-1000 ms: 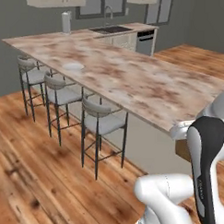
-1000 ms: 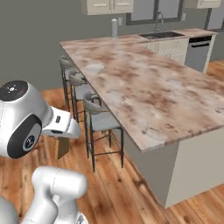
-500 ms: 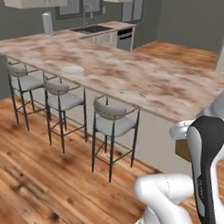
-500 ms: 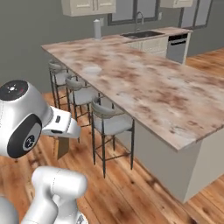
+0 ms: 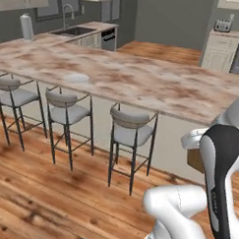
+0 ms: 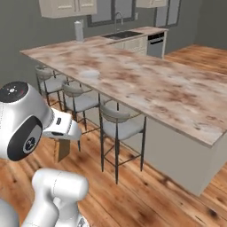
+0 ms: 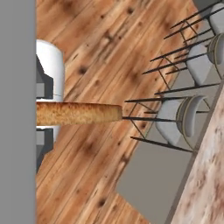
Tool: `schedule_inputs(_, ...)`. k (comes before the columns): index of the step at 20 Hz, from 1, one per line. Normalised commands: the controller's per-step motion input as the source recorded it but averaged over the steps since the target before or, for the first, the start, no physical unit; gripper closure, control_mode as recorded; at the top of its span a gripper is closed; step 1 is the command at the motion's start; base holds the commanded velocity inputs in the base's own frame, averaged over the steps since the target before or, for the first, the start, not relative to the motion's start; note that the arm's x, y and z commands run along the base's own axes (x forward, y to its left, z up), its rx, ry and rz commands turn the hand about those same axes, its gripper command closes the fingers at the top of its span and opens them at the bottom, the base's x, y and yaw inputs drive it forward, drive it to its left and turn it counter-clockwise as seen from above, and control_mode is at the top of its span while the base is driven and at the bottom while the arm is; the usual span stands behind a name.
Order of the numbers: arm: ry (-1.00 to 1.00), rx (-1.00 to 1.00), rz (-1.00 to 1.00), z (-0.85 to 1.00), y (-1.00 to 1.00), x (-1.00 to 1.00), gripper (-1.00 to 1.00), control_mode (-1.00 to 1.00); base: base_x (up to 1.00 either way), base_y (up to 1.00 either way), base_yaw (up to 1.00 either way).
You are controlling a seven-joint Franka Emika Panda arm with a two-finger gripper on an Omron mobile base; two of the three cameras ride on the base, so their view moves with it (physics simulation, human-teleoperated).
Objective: Start the toaster. Once the lever pops up, take the bread to the plate on the dining counter.
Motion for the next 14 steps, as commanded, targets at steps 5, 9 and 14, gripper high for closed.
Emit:
schedule_inputs(5, 0.00, 0.00, 0.00, 0.00, 0.00, 0.00, 1.00, 1.00, 0.04, 1.00, -0.36)
schedule_inputs(9, 0.00, 0.00, 0.00, 0.00, 0.00, 0.00, 1.00, 1.00, 0.10, 1.00, -0.37)
schedule_inputs(14, 0.00, 0.00, 0.00, 0.00, 0.00, 0.00, 1.00, 1.00, 0.19, 1.00, -0.39)
